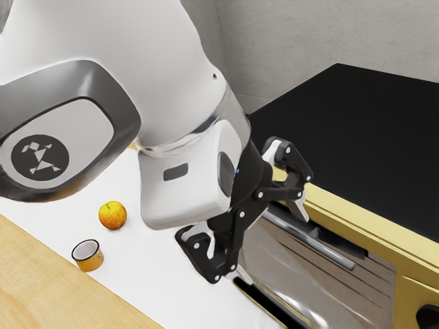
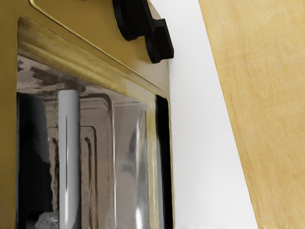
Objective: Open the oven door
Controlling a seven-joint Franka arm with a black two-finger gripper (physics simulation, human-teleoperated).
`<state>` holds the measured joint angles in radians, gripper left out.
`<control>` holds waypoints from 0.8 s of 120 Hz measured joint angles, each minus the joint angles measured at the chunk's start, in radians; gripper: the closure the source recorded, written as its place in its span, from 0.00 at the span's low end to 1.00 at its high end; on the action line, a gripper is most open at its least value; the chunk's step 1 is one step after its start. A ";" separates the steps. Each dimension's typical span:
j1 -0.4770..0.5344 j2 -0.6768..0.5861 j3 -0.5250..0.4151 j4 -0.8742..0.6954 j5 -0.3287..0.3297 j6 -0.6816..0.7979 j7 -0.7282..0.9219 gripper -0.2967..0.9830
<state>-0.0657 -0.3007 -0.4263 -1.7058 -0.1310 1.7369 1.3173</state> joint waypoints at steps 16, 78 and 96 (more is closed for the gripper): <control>-0.001 0.005 0.000 -0.018 0.020 0.003 -0.005 0.23; -0.240 -0.591 -0.064 -0.357 0.047 -0.011 -0.017 0.27; 0.159 -0.030 0.210 0.429 0.209 -0.233 -0.320 0.25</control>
<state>0.0929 -0.3311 -0.2163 -1.2771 0.0782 1.5038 0.9977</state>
